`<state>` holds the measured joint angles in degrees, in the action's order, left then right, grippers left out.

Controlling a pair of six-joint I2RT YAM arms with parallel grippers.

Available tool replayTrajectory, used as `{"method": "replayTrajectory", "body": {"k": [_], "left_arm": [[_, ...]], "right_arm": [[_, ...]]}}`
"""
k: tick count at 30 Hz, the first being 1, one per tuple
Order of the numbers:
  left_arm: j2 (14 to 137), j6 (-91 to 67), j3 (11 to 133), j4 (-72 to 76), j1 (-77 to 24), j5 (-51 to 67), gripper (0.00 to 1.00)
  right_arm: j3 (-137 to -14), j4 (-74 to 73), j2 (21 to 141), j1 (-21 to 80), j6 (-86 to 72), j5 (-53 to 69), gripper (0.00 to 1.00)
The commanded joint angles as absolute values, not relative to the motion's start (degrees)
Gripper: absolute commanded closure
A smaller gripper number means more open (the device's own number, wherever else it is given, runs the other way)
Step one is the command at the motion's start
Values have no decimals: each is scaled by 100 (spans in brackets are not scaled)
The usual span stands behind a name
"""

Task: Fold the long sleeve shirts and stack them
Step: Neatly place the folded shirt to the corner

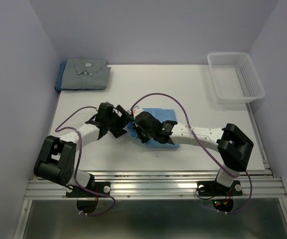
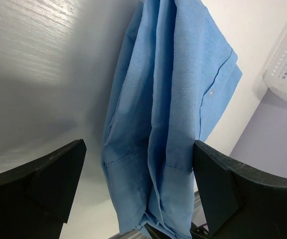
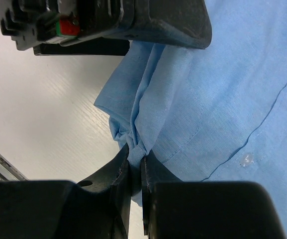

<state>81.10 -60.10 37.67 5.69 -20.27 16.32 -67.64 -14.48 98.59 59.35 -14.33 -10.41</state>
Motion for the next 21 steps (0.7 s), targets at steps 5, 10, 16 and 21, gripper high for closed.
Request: {"method": "replayTrajectory", "body": {"k": [5,10,16,21], "left_arm": [[8358,-6003,3964,694,-2302,1775,1],[8639,-6318,3806,1238,-2478,2065,1],[8745,-6635,3814,1809,-2715,2241,1],[8947,-6505,4016,1890,-2742,2417,13]], "right_arm": [[-6733,-1020,9448,5994,-1362,-940,93],[-6750,-844,9343,5994,-1354,-923,93],[-6697,-625,9378,5994,-1301,-669,93],[-6627,-396,9387,5994,-1310,-378,93]]}}
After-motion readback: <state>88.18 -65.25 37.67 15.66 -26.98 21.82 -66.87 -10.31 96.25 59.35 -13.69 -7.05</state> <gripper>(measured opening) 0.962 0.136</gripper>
